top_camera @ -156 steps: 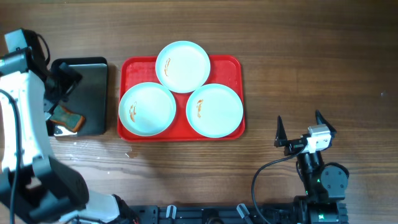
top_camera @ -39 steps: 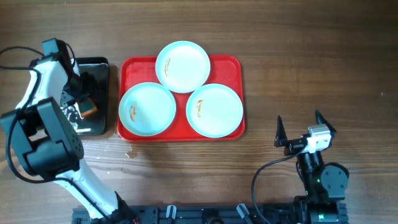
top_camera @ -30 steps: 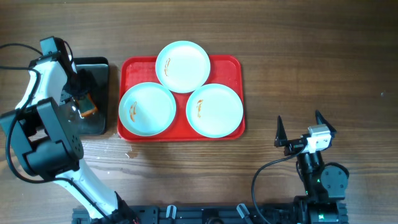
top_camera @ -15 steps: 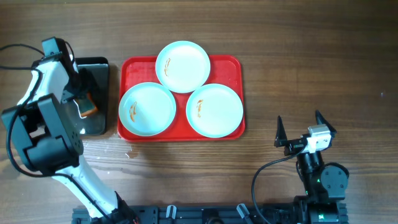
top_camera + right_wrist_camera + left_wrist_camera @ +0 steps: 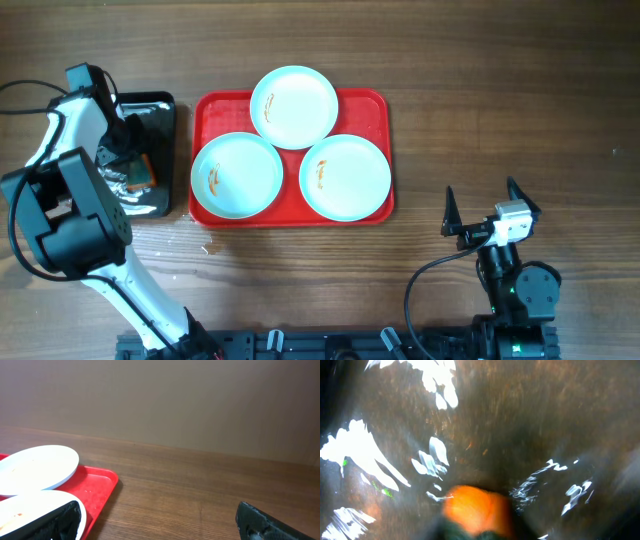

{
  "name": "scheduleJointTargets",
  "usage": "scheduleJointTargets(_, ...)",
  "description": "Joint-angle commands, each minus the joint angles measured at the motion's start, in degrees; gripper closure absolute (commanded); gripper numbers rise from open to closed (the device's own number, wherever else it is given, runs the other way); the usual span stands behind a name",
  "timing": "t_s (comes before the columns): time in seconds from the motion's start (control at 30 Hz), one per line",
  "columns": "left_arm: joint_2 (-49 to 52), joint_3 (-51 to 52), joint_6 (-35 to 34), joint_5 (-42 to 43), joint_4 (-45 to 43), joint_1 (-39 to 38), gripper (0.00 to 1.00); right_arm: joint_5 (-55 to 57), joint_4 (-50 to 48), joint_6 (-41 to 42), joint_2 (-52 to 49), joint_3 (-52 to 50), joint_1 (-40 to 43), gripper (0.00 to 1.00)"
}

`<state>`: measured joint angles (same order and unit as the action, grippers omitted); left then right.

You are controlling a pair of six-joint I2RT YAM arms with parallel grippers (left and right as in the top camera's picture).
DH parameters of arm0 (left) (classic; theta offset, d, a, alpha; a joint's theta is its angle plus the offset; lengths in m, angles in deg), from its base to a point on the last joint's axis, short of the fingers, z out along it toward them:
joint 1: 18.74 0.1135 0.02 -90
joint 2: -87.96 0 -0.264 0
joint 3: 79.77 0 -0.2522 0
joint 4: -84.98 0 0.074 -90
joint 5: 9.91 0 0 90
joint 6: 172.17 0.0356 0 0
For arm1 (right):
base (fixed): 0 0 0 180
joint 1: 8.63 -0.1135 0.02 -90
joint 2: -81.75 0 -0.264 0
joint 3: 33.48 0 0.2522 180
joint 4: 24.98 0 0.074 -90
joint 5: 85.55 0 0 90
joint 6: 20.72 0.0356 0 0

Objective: Clean dirty plates on tray and stack at the side
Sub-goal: 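Dip and rub the sponge in the water with the left gripper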

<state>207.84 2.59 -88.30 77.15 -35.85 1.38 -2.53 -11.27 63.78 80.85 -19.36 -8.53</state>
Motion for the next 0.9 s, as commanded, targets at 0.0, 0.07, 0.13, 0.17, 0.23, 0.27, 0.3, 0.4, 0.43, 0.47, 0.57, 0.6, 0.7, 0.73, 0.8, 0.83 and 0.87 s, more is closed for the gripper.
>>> scheduleJointTargets(0.0, -2.8, -1.7, -0.3, 0.1, 2.9, 0.4, 0.00, 0.8, -0.3, -0.5, 0.3, 0.0, 0.3, 0.00)
scheduleJointTargets(0.07, -2.8, -1.6, -0.3, 0.8, 6.8, 0.4, 0.00, 0.8, -0.3, -0.5, 0.3, 0.0, 0.3, 0.00)
scheduleJointTargets(0.13, -2.8, -1.4, -0.3, 2.6, 9.7, 0.4, 0.00, 0.8, -0.3, -0.5, 0.3, 0.0, 0.3, 0.00)
scheduleJointTargets(0.17, -2.8, -1.4, -0.3, 2.7, 10.9, 0.4, 0.00, 0.8, -0.3, -0.5, 0.3, 0.0, 0.3, 0.00)
scheduleJointTargets(0.23, -2.8, -1.4, -0.3, 2.7, 12.6, 0.4, 0.06, 0.8, -0.3, -0.5, 0.3, 0.0, 0.3, 0.00)
scheduleJointTargets(0.27, -2.8, -1.4, -0.3, 2.7, 13.6, 0.4, 0.10, 0.8, -0.3, -0.5, 0.3, 0.0, 0.3, 0.00)
scheduleJointTargets(0.3, -2.8, -1.4, -0.3, 2.7, 14.1, 0.4, 0.15, 0.8, -0.3, -0.5, 0.3, 0.0, 0.3, 0.00)
scheduleJointTargets(0.4, -2.8, -0.4, -0.3, 2.7, 13.5, 0.4, 0.19, 0.8, -0.3, -0.5, 0.3, 0.0, 0.3, 0.00)
scheduleJointTargets(0.43, -2.8, 0.4, -0.3, 2.7, 12.6, 0.4, 0.20, 0.8, -0.3, -0.5, 0.3, 0.0, 0.3, 0.00)
scheduleJointTargets(0.47, -2.8, 1.1, -0.3, 2.7, 12.0, 0.4, 0.23, 0.8, -0.3, -0.5, 0.3, 0.0, 0.3, 0.00)
scheduleJointTargets(0.57, -2.8, 3.1, -0.3, 2.6, 9.8, 0.4, 0.54, 0.8, -0.3, -0.5, 0.3, 0.0, 0.3, 0.00)
scheduleJointTargets(0.6, -2.8, 3.2, -0.3, 2.2, 9.5, 0.4, 0.77, 0.8, -0.3, -0.5, 0.3, 0.0, 0.3, 0.00)
scheduleJointTargets(0.7, -2.8, 3.2, -0.3, -0.9, 9.1, 0.4, 0.96, 0.8, -0.3, -0.5, 0.3, 0.0, 0.3, 0.00)
scheduleJointTargets(0.73, -2.8, 3.2, -0.3, -1.9, 9.1, 0.4, 0.96, 0.8, -0.3, -0.5, 0.3, 0.0, 0.3, 0.00)
scheduleJointTargets(0.8, -2.8, 3.0, -0.3, -2.8, 9.0, 0.4, 0.76, 0.8, -0.3, -0.5, 0.3, 0.0, 0.3, 0.00)
scheduleJointTargets(0.83, -2.8, 2.9, -0.3, -2.7, 9.0, 0.4, 0.16, 0.8, -0.3, -0.5, 0.3, 0.0, 0.3, 0.00)
scheduleJointTargets(0.87, -2.8, 2.9, -0.3, -2.7, 8.8, 0.4, 0.00, 0.8, -0.3, -0.5, 0.3, 0.0, 0.3, 0.00)
